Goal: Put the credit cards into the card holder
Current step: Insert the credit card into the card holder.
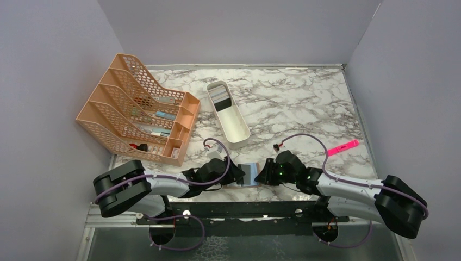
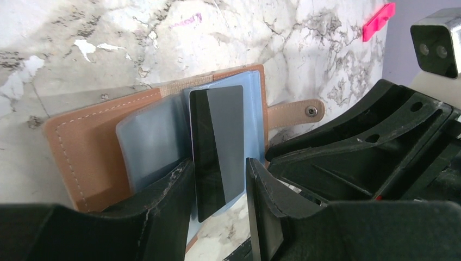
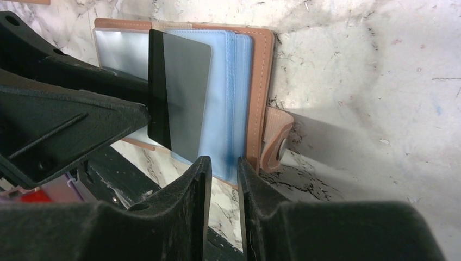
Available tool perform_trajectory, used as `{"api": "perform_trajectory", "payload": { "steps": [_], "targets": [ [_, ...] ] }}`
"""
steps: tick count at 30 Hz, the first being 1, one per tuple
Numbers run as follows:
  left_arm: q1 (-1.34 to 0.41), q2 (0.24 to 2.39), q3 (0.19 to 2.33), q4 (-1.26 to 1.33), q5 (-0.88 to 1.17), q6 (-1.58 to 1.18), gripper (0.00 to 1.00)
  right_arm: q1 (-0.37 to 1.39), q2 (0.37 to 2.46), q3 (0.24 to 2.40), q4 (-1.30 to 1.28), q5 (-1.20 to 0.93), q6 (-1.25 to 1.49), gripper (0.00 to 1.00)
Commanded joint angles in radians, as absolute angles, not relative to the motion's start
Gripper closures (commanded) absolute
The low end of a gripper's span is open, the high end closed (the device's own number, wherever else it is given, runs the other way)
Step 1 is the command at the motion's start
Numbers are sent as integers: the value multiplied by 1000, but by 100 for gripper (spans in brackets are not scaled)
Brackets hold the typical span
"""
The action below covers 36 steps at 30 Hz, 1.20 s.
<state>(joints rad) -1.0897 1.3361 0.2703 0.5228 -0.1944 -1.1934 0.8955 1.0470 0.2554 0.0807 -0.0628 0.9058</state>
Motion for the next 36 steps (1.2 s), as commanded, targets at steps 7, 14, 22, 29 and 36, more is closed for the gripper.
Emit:
{"api": "perform_trajectory", "payload": {
  "steps": [7, 14, 22, 29, 36],
  "targets": [
    [-1135, 1390, 367, 419, -202, -1179, 57, 900, 1062, 223, 153, -110, 917, 73],
    [-1147, 1399, 386, 419, -209, -1188, 57, 900, 1073, 206, 206, -136, 938, 73],
    [-1149, 1391, 395, 434, -201, -1186, 57, 900, 1080, 211, 202, -150, 936, 73],
    [-1156, 1440, 415, 447, -169, -1187, 56, 900, 1054, 221, 177, -139, 932, 73],
    [-1173, 1454, 413, 458, -181, -1197, 56, 900, 1060, 224, 171, -124, 929, 73]
  ]
}}
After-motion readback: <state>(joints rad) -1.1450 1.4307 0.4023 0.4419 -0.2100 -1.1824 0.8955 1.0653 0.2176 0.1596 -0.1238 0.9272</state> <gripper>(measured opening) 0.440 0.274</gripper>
